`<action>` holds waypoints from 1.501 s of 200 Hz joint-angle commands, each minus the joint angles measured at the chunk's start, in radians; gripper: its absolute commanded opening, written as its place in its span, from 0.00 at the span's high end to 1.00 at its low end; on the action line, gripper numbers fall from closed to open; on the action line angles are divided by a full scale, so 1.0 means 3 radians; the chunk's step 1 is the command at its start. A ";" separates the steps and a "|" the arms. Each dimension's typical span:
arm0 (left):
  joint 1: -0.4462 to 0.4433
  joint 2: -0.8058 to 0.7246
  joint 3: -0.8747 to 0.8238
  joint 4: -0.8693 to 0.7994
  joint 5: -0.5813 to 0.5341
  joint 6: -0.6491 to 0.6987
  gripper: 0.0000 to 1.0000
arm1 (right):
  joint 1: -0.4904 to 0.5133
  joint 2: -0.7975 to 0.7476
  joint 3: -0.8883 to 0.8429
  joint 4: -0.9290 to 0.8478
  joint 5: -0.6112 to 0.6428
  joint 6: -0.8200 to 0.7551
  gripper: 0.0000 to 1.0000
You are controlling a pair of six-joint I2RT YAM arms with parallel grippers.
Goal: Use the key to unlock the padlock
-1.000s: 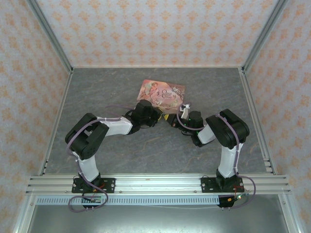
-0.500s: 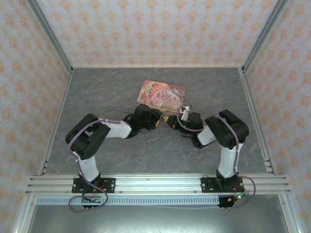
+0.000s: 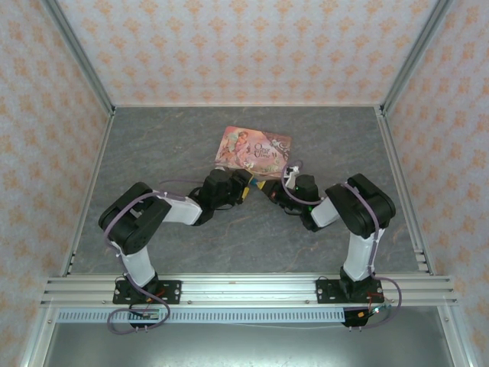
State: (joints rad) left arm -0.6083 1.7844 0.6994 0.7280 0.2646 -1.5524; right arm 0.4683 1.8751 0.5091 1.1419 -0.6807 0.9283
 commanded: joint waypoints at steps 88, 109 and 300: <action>-0.0053 0.0341 0.0122 0.0323 -0.0247 -0.0161 0.70 | 0.0025 -0.0118 0.0195 -0.0193 -0.0136 0.0244 1.00; -0.0053 0.0352 0.0123 0.0329 -0.0280 -0.0168 0.75 | 0.0024 -0.0114 0.0202 -0.0164 -0.0155 0.0251 1.00; -0.0023 -0.0171 0.0217 -0.0385 -0.0095 -0.0332 1.00 | 0.0557 -0.2579 0.0148 -0.3099 0.1430 -0.4302 0.48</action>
State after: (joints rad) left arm -0.6201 1.7878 0.7391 0.6361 0.2249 -1.6268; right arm 0.5888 1.1206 0.5358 0.3424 -0.3832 0.0254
